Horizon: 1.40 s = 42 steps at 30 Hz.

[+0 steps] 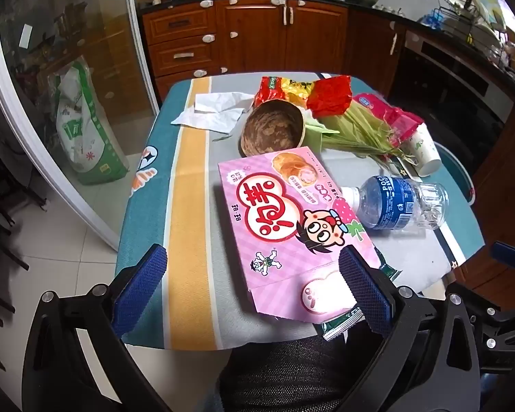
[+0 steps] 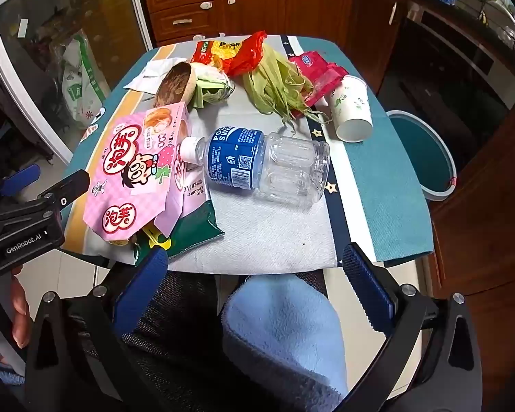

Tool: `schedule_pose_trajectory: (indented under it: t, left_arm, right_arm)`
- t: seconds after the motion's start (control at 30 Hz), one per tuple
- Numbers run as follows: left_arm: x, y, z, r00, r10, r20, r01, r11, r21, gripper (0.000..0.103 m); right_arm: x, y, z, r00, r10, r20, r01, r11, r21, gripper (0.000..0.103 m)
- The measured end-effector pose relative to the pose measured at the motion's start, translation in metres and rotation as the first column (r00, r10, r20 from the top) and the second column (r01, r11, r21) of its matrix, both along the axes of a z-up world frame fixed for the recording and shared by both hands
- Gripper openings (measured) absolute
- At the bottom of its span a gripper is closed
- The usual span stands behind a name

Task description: Collect trash

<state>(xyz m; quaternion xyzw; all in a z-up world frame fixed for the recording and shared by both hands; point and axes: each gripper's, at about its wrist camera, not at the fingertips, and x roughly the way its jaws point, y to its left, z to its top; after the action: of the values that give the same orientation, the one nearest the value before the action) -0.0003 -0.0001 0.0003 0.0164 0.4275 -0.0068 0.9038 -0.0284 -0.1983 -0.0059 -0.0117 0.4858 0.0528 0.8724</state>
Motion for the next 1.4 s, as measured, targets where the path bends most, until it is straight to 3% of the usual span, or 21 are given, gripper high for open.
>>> schedule_pose_trajectory:
  t: [1.4]
  left_arm:
    - [0.000, 0.001, -0.015, 0.999, 0.002, -0.043, -0.002, 1.000, 0.000, 0.100]
  right_arm:
    - [-0.002, -0.001, -0.006, 1.000, -0.008, -0.011, 0.008, 1.000, -0.008, 0.098]
